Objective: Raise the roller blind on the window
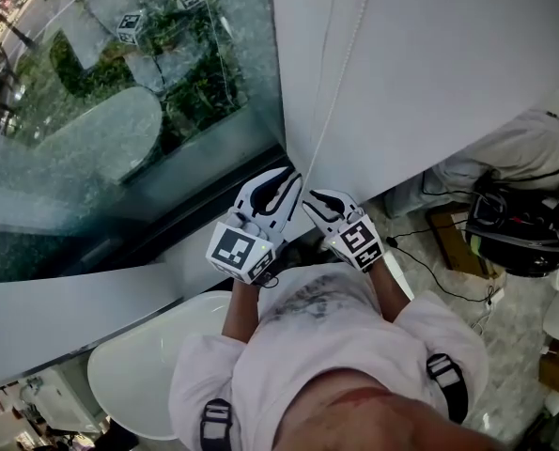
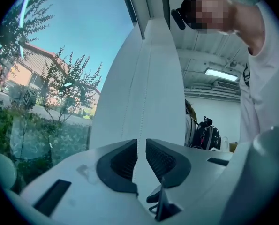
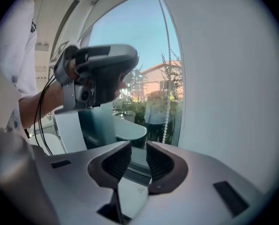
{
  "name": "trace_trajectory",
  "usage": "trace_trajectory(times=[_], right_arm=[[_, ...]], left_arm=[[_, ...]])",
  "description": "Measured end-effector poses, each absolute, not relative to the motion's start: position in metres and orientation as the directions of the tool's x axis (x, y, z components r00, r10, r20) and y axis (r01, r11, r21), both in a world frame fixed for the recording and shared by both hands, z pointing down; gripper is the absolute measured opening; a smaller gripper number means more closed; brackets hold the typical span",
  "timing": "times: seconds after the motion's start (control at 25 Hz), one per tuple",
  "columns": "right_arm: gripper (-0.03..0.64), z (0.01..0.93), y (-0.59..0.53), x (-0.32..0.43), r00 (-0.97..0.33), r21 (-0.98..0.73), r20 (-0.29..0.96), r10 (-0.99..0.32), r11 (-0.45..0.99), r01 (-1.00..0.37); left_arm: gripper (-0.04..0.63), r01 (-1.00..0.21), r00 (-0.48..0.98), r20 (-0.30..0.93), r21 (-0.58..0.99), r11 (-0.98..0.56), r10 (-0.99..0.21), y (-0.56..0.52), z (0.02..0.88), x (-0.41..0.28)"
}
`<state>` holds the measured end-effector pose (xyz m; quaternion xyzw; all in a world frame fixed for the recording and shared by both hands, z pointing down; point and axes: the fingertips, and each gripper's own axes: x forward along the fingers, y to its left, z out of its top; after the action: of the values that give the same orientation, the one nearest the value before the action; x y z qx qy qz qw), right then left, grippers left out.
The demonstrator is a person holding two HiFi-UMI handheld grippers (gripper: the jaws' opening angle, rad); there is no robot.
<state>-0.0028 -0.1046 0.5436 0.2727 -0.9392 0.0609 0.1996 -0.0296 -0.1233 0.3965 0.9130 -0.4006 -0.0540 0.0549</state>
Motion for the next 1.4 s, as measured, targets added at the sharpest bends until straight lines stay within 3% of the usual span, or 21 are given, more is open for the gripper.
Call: trace_trajectory(times=[0.36,1.4], right_arm=[[0.061,0.471,-0.108,0.016,-0.776,0.034,0.222,-0.591,0.8,-0.599],[0.06,0.457,-0.117,0.015,-0.778,0.041,0.179,-0.603,0.794,-0.606]], left_arm=[[0.008,-0.802,0.587,-0.02,0.12,-0.585,-0.809,-0.118,0.43,-0.052],[0.008,-0.824,0.561,0.033,0.125,-0.553,-0.827,-0.126,0.464,-0.056]])
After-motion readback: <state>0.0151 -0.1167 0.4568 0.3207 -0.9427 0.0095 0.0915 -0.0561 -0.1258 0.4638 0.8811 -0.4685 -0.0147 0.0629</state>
